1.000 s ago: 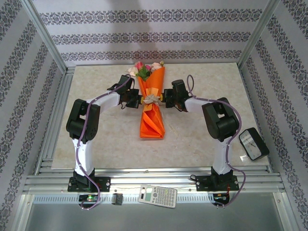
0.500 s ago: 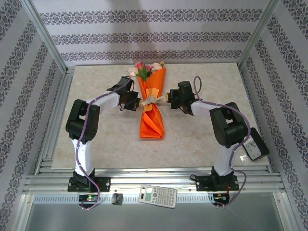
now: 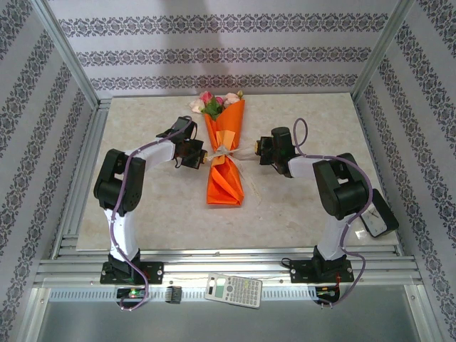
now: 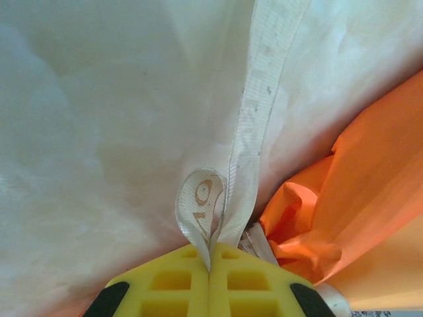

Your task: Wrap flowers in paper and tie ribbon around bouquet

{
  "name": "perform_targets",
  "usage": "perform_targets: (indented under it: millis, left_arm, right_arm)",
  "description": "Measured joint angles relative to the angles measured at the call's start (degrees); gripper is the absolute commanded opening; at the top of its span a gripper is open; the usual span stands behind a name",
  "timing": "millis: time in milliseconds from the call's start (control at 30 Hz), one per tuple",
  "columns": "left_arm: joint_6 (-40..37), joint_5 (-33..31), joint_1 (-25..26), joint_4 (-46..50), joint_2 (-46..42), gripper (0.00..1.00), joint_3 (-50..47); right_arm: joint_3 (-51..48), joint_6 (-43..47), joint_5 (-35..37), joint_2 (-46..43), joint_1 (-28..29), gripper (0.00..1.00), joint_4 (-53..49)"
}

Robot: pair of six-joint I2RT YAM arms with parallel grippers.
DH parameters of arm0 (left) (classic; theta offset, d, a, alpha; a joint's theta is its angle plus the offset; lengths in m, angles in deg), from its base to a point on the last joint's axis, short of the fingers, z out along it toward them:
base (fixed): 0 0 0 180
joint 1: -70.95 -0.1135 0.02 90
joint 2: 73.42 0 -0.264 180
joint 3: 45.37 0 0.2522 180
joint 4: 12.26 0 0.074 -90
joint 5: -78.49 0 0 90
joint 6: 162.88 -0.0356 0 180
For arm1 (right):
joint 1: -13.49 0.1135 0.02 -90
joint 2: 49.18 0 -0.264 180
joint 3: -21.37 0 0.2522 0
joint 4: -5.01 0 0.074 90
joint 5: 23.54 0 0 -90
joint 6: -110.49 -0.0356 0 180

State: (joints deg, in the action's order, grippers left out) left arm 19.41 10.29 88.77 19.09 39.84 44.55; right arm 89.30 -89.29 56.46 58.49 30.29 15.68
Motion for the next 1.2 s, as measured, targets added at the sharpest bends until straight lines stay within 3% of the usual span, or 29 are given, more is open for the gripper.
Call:
perform_targets:
  millis: [367, 1200]
  left_arm:
    - [-3.19, 0.15, -3.34, 0.07, -2.25, 0.0, -0.66]
    - [-5.79, 0.2, -3.74, 0.48, -3.93, 0.0, -3.21]
  right_arm:
    - [-0.76, -1.44, 1.62, 0.0, -0.96, 0.0, 5.25]
    - [-0.83, -2.56, 0.76, 2.56, -2.82, 0.0, 7.85]
